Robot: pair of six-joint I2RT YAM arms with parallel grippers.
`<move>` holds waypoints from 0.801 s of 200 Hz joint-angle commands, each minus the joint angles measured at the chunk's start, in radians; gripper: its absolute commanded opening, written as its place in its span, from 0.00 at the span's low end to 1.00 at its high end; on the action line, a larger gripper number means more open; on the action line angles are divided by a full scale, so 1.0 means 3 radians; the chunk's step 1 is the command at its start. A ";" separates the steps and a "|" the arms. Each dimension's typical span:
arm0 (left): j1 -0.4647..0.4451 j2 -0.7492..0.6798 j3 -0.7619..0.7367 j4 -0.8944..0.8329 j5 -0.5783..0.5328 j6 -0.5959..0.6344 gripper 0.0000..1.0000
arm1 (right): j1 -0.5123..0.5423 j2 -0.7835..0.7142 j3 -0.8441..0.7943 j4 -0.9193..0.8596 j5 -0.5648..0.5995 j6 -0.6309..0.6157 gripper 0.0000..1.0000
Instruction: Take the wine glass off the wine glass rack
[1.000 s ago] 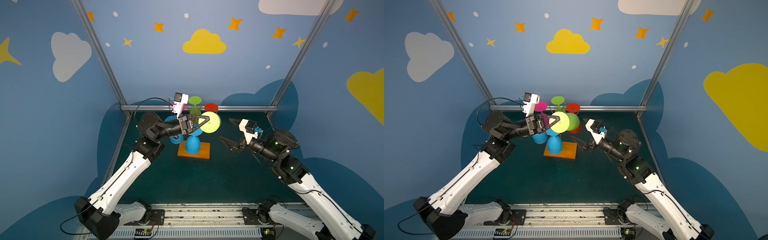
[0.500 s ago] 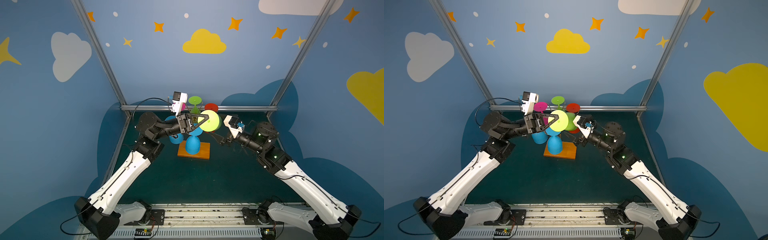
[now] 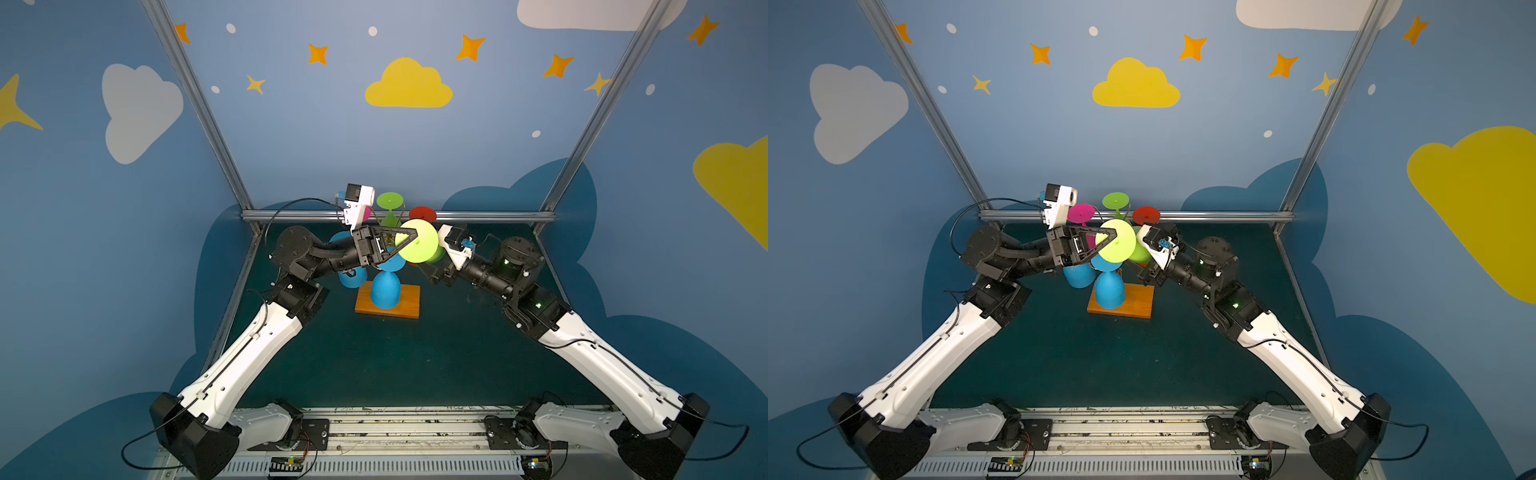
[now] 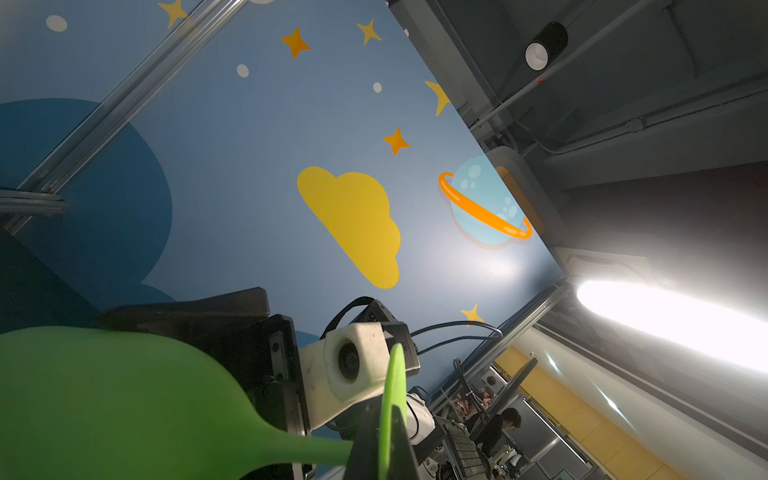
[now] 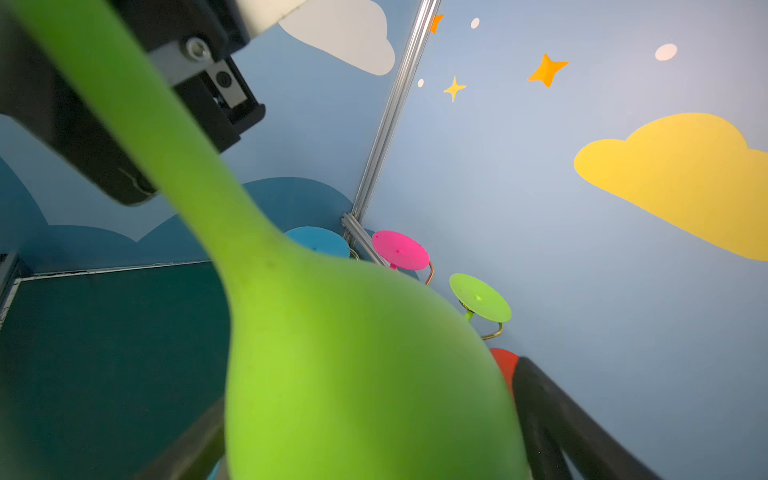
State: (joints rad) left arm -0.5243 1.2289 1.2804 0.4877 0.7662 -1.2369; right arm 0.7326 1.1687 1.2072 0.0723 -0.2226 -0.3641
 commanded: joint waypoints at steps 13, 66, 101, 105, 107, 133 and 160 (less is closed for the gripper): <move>0.0017 -0.0039 0.0014 0.0189 0.0034 -0.0019 0.06 | 0.0034 -0.0030 0.0055 0.0049 0.0082 0.0032 0.79; 0.0083 -0.0052 0.0008 0.0188 0.0020 -0.0009 0.25 | 0.0065 -0.0169 0.0021 -0.0097 0.0133 0.0157 0.60; 0.0153 -0.0191 -0.0126 0.0106 -0.0153 0.0168 0.67 | 0.0069 -0.0292 0.0101 -0.0478 0.0301 0.0374 0.54; 0.0165 -0.0225 -0.0151 0.0068 -0.0192 0.0232 0.70 | 0.0069 -0.0303 0.0131 -0.0574 0.0332 0.0395 0.53; 0.0170 -0.0245 -0.0159 0.0045 -0.0223 0.0265 0.72 | 0.0069 -0.0305 0.0148 -0.0618 0.0345 0.0404 0.53; 0.0172 -0.0498 -0.0268 -0.0385 -0.0583 0.0987 0.83 | 0.0068 -0.0368 0.0352 -0.1184 0.0496 0.0570 0.49; 0.0168 -0.0686 -0.0392 -0.0663 -0.0993 0.1781 0.85 | 0.0069 -0.0418 0.0546 -0.1667 0.0559 0.0758 0.47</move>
State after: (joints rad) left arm -0.4755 1.0721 1.1828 0.3710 0.5995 -0.9756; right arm 0.7490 1.0737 1.3018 -0.2539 -0.0994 -0.2161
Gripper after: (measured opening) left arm 0.854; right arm 0.744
